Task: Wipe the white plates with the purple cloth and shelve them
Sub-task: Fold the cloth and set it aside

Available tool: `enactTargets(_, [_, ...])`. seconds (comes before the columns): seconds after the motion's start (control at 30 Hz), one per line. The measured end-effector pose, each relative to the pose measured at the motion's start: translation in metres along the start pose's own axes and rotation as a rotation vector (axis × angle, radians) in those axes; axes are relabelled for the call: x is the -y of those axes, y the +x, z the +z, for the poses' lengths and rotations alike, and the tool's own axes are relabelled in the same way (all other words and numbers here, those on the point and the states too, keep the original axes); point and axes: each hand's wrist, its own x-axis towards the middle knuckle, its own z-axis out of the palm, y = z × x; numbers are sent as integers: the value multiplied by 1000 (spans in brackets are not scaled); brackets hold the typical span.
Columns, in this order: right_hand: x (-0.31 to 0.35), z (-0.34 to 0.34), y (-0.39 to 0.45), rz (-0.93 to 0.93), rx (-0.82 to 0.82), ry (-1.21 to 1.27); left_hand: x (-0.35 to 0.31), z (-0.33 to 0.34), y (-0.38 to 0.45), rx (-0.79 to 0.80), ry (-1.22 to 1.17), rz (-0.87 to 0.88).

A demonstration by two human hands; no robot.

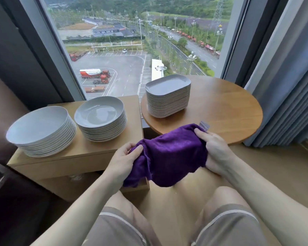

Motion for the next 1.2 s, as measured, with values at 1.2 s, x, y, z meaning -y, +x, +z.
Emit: enactTargets(1.2, [34,58,-39,-110,260,88,18,-17,17,96,440,218])
